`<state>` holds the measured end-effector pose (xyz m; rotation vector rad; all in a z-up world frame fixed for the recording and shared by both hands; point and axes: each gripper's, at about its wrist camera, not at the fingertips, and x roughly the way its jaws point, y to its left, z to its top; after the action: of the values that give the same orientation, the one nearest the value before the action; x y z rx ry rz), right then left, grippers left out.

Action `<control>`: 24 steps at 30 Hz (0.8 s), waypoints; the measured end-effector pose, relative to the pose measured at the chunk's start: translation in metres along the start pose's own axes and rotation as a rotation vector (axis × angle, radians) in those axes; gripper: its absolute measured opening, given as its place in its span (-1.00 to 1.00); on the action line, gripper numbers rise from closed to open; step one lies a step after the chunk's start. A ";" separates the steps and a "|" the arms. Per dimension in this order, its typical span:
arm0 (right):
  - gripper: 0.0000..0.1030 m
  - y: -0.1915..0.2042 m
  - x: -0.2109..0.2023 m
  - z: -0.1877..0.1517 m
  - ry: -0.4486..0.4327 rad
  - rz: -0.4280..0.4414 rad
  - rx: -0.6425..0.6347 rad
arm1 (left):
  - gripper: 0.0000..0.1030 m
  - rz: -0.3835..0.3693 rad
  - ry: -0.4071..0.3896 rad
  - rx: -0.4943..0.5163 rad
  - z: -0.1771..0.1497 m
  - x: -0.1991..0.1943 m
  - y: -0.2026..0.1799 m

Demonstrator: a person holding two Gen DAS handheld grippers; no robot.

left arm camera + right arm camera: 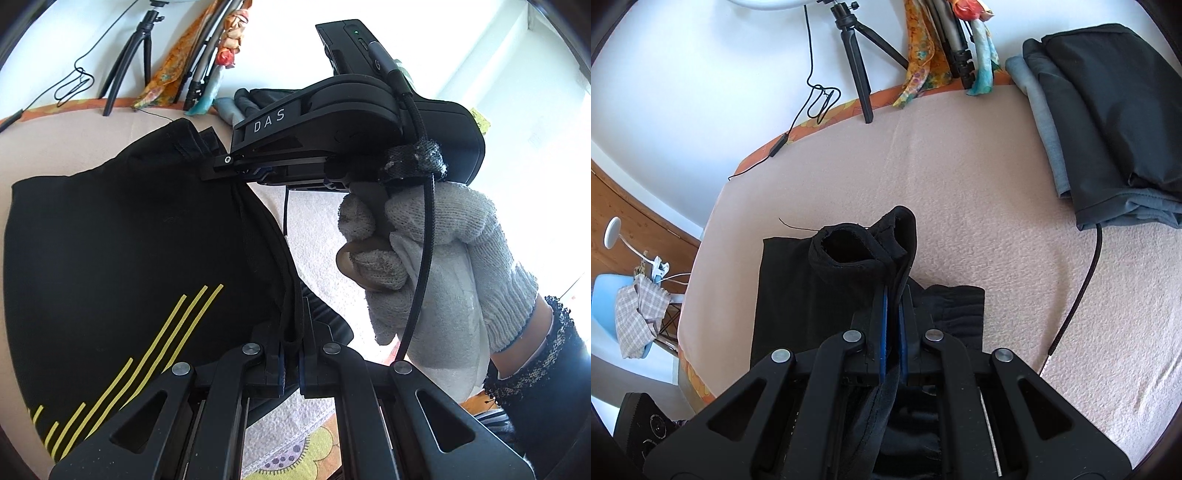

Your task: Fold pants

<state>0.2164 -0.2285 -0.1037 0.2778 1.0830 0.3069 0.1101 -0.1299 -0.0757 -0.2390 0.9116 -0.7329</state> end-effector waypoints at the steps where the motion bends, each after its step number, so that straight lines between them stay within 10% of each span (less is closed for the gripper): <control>1: -0.89 -0.004 0.001 -0.002 0.002 0.003 0.008 | -0.94 0.001 0.006 0.005 -0.002 0.001 -0.001; 12: -0.89 -0.039 0.003 -0.012 0.011 0.041 0.088 | -0.78 -0.052 0.124 0.097 -0.020 0.008 -0.021; 20: -0.84 -0.038 -0.012 -0.023 -0.002 -0.057 0.031 | -0.77 0.005 0.036 0.078 -0.020 -0.055 -0.002; 24: -0.31 -0.040 -0.025 -0.033 -0.016 -0.070 0.029 | -0.61 0.091 -0.021 0.009 -0.007 -0.085 0.037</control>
<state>0.1807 -0.2727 -0.1127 0.2676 1.0798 0.2261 0.0885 -0.0454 -0.0443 -0.1956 0.8928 -0.6497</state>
